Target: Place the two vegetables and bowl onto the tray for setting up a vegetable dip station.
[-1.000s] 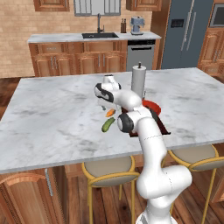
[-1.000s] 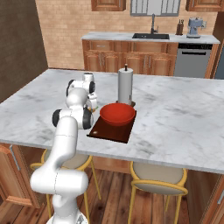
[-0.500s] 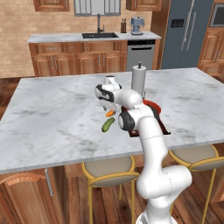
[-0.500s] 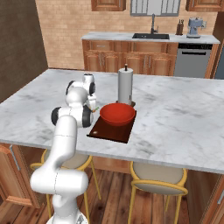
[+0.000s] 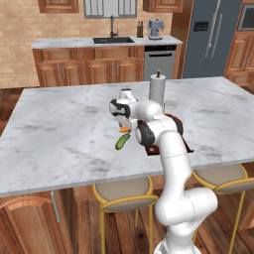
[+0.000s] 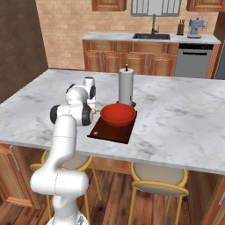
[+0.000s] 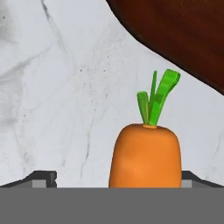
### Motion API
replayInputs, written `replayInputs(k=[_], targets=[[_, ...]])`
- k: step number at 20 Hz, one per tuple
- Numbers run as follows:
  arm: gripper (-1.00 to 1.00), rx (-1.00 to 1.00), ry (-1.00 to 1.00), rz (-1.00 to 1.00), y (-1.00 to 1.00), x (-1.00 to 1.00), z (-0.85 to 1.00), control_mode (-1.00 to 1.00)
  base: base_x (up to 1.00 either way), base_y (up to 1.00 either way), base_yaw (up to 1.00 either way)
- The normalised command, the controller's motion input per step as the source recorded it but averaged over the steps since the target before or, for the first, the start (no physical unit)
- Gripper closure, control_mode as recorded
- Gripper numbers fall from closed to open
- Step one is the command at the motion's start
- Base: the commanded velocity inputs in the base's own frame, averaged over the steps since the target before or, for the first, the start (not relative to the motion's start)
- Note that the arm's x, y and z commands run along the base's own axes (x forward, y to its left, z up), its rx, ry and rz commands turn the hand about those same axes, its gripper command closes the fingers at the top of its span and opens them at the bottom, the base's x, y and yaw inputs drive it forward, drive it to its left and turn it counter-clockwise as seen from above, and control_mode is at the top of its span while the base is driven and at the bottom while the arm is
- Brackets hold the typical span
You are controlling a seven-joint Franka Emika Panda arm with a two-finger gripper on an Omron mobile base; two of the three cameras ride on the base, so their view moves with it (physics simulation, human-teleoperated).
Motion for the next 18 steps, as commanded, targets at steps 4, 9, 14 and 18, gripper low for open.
replayInputs(k=[4, 9, 14, 18], targets=[[1.00, 0.00, 0.00, -0.08, 0.02, 0.00, -0.14, -1.00, 0.00, 0.00, 0.00], [1.00, 0.00, 0.00, -0.04, 0.00, -0.03, -0.02, -1.00, 0.00, 0.00, 0.00], [1.00, 0.00, 0.00, -0.02, 0.00, -0.11, 0.17, -1.00, 0.00, 0.00, 0.00], [1.00, 0.00, 0.00, -0.06, 0.00, -0.23, 0.30, -1.00, 0.00, 0.00, 0.00]])
